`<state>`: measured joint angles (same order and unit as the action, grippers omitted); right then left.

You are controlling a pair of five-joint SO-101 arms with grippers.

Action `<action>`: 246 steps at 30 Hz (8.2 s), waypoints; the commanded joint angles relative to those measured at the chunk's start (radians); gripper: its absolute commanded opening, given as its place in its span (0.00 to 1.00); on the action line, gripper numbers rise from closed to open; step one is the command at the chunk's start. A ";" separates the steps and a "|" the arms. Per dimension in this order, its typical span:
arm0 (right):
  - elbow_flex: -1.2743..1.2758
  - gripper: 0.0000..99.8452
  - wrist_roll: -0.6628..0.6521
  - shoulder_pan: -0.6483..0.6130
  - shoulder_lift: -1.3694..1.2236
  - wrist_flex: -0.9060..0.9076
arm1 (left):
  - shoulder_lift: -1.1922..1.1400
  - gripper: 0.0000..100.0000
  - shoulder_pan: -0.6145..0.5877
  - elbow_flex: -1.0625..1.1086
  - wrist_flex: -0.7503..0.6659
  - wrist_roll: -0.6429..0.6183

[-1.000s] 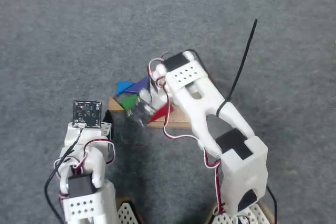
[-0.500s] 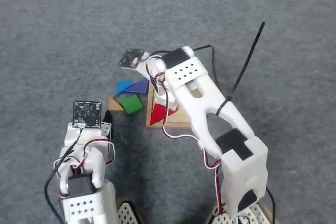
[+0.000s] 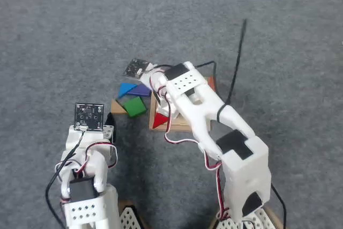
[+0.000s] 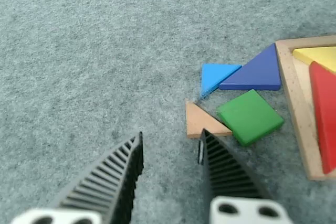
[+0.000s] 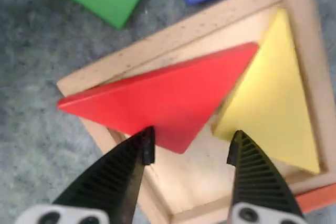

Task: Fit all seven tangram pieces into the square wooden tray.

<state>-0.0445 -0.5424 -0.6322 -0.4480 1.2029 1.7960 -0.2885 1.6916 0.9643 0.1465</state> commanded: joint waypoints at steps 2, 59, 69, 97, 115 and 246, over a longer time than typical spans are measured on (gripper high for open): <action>-0.077 0.22 0.002 -0.001 -0.062 -0.015 | -0.005 0.16 0.000 -0.007 0.002 0.006; 0.098 0.22 0.046 -0.039 0.131 -0.111 | -0.005 0.16 0.000 -0.007 0.002 0.006; 0.035 0.22 0.040 0.005 -0.015 -0.119 | -0.005 0.16 0.000 -0.007 0.002 0.006; 0.574 0.23 0.098 -0.142 0.627 -0.311 | -0.005 0.16 0.000 -0.007 0.002 0.006; 0.414 0.22 0.158 -0.117 0.317 -0.328 | -0.005 0.16 0.000 -0.007 0.002 0.006; 0.146 0.22 0.321 0.627 0.053 -0.171 | -0.005 0.16 0.000 -0.007 0.002 0.006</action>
<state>0.1412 -0.1956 -0.0092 -0.3974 1.0234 1.7960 -0.2885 1.6916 0.9643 0.1465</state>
